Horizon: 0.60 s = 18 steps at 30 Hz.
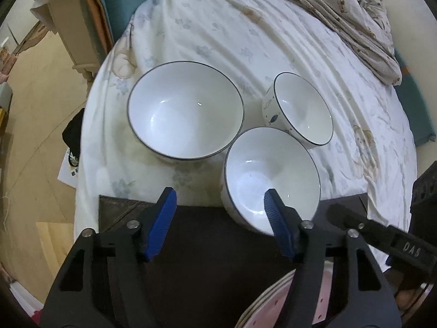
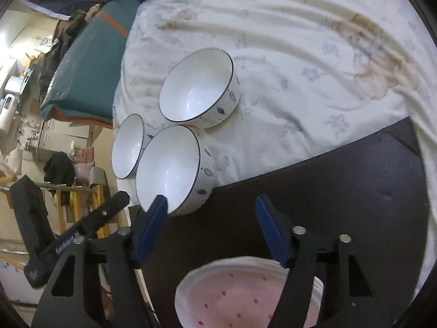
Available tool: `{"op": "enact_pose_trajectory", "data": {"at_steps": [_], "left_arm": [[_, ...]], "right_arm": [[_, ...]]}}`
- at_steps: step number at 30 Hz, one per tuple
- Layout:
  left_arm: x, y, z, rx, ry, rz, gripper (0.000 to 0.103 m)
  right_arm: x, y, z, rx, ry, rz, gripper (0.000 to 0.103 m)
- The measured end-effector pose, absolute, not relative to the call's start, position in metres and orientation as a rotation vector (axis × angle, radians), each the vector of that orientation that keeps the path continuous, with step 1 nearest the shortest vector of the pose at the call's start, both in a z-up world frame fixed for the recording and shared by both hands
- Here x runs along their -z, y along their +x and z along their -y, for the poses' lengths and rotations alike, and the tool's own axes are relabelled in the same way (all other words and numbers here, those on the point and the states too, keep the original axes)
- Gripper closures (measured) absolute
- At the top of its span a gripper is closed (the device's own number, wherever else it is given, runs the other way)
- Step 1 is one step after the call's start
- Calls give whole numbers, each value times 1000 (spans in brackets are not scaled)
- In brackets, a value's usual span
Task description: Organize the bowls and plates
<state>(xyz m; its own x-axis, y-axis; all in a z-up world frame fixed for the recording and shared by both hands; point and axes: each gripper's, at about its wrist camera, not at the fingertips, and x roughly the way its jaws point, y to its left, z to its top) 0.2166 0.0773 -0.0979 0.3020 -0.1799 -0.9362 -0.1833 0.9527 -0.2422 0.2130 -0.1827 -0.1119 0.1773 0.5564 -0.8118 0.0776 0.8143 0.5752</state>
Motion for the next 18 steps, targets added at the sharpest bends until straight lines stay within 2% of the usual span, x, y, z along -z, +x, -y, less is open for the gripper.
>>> {"op": "enact_pose_trajectory", "data": {"at_steps": [1, 5, 7, 9, 14, 16, 18], "left_arm": [[101, 220, -75, 0, -329, -1277, 52], [112, 233, -70, 9, -305, -1303, 62], [118, 238, -68, 17, -288, -1318, 80], [127, 243, -63, 57, -279, -1350, 89], [133, 242, -66, 20, -260, -1402, 94], [131, 236, -62, 25, -253, -1405, 94], [130, 226, -51, 48, -238, -1429, 94]], "right_arm": [[115, 215, 179, -367, 570, -1376, 43], [123, 223, 166, -358, 517, -1390, 45], [132, 225, 163, -356, 500, -1412, 49], [135, 224, 167, -348, 511, -1420, 51], [133, 222, 168, -413, 544, -1409, 77], [129, 221, 162, -436, 523, -1395, 83], [126, 219, 164, -426, 505, -1396, 83]]}}
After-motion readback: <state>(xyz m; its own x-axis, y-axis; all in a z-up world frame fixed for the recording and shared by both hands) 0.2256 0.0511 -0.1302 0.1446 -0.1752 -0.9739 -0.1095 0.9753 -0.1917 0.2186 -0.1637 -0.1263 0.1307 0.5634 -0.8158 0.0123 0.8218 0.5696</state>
